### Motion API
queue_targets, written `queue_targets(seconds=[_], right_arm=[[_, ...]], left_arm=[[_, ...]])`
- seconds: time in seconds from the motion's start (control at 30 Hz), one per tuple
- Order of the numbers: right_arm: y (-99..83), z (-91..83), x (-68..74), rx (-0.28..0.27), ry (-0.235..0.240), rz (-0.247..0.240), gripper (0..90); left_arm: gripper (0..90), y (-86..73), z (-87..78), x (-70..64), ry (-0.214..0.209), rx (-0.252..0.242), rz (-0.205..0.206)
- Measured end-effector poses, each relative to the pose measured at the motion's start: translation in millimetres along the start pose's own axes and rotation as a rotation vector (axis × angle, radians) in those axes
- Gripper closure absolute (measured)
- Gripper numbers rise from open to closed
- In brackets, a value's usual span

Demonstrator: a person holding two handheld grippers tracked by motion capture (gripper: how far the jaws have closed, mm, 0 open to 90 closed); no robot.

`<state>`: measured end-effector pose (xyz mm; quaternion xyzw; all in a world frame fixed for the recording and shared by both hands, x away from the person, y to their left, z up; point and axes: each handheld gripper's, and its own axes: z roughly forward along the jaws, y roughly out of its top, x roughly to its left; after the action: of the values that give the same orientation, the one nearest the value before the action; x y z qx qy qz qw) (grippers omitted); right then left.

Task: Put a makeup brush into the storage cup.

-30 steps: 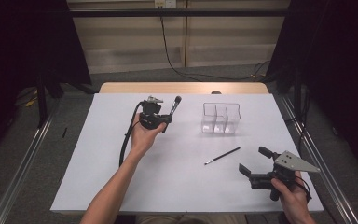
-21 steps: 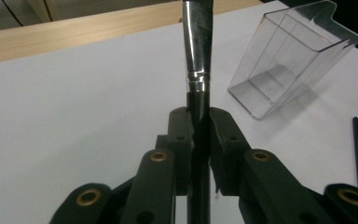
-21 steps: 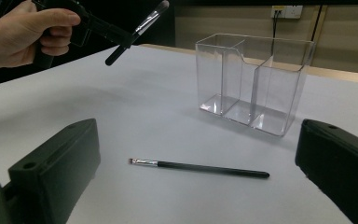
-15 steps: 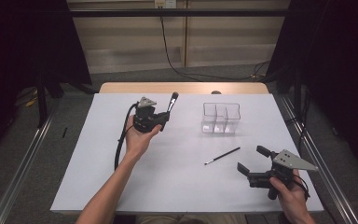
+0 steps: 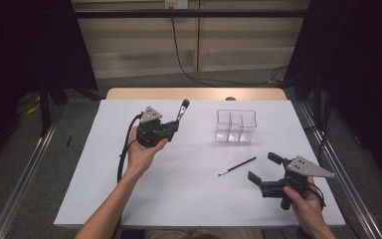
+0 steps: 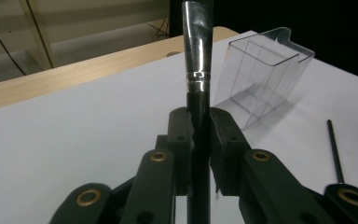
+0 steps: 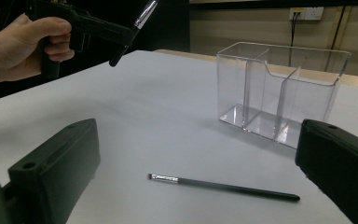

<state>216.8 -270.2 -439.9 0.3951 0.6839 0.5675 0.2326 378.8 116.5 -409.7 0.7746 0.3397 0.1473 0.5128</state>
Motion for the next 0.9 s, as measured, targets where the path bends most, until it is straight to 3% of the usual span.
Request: queue_targets(seconds=[0.2,0.5,0.9], right_arm=[[4.1,5.4,1.9,-0.003,0.018,0.007,0.0],[11.4,9.6,7.9,-0.036,0.102,0.002,0.0],[24.8,44.5,27.3,0.009,0.220,0.016,3.4]], left_arm=[[79.6,-5.1,-9.0,-4.3,-0.023,-0.022,0.009],[79.6,-11.6,-24.4,-11.3,-0.056,-0.055,0.021],[79.5,-28.9,-43.3,-25.6,-0.124,-0.092,-0.009]])
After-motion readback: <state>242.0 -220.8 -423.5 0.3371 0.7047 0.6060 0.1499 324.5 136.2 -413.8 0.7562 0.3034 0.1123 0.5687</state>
